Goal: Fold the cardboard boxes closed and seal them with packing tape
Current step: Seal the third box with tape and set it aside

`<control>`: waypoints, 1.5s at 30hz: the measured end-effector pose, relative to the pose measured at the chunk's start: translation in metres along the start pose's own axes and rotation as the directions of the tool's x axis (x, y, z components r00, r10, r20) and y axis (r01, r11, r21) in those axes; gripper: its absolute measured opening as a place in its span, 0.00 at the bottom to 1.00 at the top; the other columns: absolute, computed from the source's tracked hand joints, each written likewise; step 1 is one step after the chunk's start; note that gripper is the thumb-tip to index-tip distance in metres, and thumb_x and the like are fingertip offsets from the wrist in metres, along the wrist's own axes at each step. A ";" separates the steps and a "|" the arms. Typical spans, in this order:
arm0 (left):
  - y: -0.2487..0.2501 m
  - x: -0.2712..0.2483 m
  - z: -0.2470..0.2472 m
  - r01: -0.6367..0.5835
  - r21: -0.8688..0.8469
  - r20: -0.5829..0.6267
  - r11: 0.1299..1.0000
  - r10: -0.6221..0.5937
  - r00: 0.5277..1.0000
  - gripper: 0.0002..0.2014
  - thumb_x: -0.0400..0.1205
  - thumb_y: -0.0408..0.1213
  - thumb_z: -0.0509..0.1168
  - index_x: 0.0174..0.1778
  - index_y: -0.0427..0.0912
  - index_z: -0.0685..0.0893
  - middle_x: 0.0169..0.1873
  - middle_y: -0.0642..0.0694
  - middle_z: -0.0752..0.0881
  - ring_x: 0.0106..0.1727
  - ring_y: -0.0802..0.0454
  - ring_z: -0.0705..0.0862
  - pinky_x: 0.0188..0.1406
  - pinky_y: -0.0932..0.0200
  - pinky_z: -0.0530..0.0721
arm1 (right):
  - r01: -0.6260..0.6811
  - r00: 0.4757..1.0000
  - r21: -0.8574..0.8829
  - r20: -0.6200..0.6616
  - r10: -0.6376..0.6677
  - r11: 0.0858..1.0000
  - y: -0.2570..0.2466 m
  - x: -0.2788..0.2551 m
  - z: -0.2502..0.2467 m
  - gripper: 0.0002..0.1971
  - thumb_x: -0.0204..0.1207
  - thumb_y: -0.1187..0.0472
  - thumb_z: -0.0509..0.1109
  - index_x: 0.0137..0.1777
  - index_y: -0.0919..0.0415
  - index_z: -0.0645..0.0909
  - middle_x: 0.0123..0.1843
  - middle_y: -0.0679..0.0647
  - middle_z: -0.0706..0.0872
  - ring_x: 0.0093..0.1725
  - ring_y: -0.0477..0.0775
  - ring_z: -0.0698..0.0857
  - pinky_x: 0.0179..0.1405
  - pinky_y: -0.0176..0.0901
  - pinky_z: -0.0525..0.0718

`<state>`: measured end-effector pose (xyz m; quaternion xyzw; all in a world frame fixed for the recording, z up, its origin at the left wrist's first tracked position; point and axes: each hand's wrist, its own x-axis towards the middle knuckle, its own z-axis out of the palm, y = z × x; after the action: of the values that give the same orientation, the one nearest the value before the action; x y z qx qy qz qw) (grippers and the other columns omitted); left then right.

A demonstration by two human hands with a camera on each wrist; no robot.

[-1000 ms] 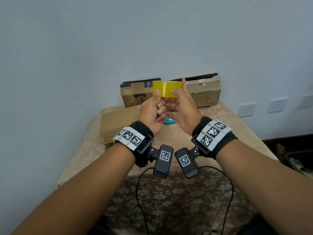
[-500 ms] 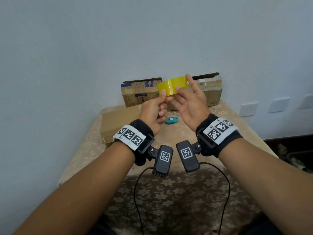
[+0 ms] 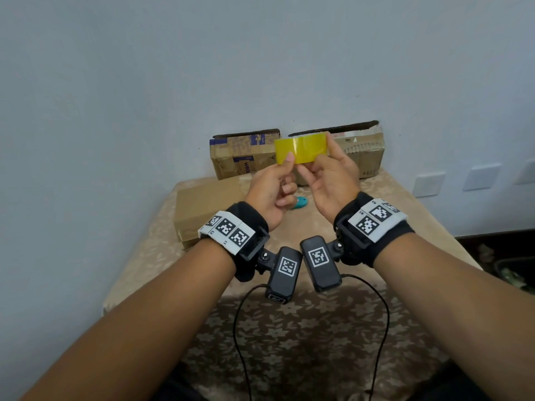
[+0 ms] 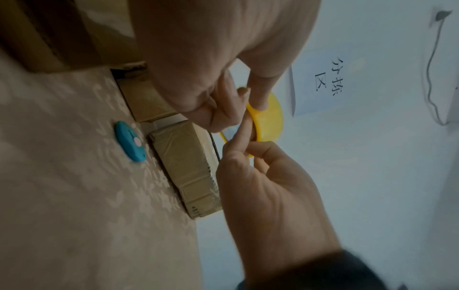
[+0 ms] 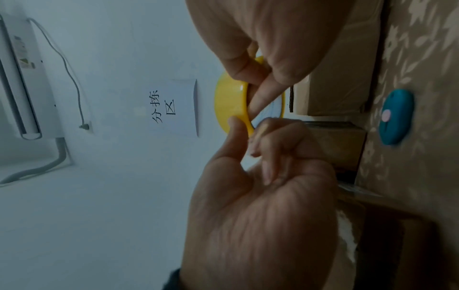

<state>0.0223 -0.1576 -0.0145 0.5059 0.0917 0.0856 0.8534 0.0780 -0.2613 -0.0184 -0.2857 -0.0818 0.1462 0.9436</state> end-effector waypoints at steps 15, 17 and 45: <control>-0.001 0.002 -0.008 -0.036 -0.125 0.054 0.992 0.043 0.998 0.10 0.90 0.40 0.63 0.43 0.42 0.76 0.25 0.51 0.68 0.19 0.62 0.66 0.12 0.69 0.62 | -0.016 0.996 -0.059 0.084 0.021 0.998 0.009 0.000 0.004 0.32 0.83 0.77 0.63 0.86 0.60 0.68 0.59 0.68 0.81 0.59 0.64 0.81 0.63 0.57 0.90; -0.003 -0.001 -0.004 -0.062 -0.081 0.059 0.995 0.067 0.996 0.10 0.89 0.39 0.64 0.42 0.42 0.76 0.25 0.50 0.69 0.19 0.61 0.67 0.12 0.69 0.60 | 0.010 0.999 -0.065 0.053 -0.007 0.998 0.007 -0.001 0.002 0.32 0.83 0.80 0.59 0.85 0.60 0.70 0.65 0.73 0.85 0.62 0.67 0.86 0.64 0.59 0.88; 0.008 -0.005 -0.003 -0.100 -0.210 0.058 0.973 0.114 0.992 0.05 0.90 0.38 0.61 0.50 0.42 0.78 0.24 0.52 0.77 0.18 0.62 0.68 0.13 0.70 0.61 | -0.084 0.976 0.030 0.203 0.076 0.996 0.002 -0.009 0.007 0.27 0.83 0.78 0.63 0.81 0.64 0.74 0.60 0.66 0.87 0.55 0.57 0.90 0.60 0.47 0.91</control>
<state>0.0167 -0.1528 -0.0085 0.4214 0.0250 0.1227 0.8982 0.0673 -0.2590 -0.0140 -0.2542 -0.1627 0.2138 0.9291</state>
